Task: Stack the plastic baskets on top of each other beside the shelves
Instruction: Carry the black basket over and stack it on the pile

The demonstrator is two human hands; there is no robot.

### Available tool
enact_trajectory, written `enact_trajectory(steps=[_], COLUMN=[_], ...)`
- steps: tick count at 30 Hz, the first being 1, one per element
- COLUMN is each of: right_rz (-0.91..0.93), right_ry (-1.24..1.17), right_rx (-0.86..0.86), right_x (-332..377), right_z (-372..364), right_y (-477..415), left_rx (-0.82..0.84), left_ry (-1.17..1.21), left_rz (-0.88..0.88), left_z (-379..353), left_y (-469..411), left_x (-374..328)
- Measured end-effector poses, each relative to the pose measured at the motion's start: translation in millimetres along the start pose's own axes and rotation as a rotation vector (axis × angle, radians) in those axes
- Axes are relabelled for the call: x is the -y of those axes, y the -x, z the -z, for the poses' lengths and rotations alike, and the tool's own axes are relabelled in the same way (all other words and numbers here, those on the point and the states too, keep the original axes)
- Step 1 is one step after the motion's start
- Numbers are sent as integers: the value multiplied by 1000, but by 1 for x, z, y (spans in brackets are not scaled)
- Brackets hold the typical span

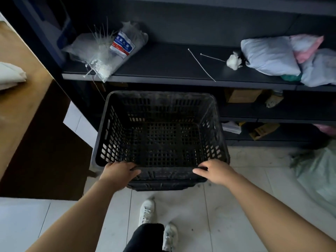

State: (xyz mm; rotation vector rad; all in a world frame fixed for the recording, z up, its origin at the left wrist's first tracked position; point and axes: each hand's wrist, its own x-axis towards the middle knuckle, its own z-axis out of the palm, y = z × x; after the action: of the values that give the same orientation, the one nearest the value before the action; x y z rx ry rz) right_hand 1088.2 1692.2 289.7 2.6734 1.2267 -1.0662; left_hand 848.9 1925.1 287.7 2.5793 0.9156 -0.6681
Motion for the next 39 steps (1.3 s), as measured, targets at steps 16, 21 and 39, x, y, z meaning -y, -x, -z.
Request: enact_trajectory(steps=[16, 21, 39], right_rz=[62, 69, -13], right_ry=[184, 206, 224], right_rx=[-156, -166, -328], right_x=[1, -1, 1], right_z=[-14, -21, -48], right_y=[10, 14, 18], left_rx=[-58, -98, -169], left_ry=[-85, -73, -74], left_rz=[2, 4, -5], left_z=[-13, -21, -33], left_y=[11, 16, 19], left_x=[-7, -6, -5])
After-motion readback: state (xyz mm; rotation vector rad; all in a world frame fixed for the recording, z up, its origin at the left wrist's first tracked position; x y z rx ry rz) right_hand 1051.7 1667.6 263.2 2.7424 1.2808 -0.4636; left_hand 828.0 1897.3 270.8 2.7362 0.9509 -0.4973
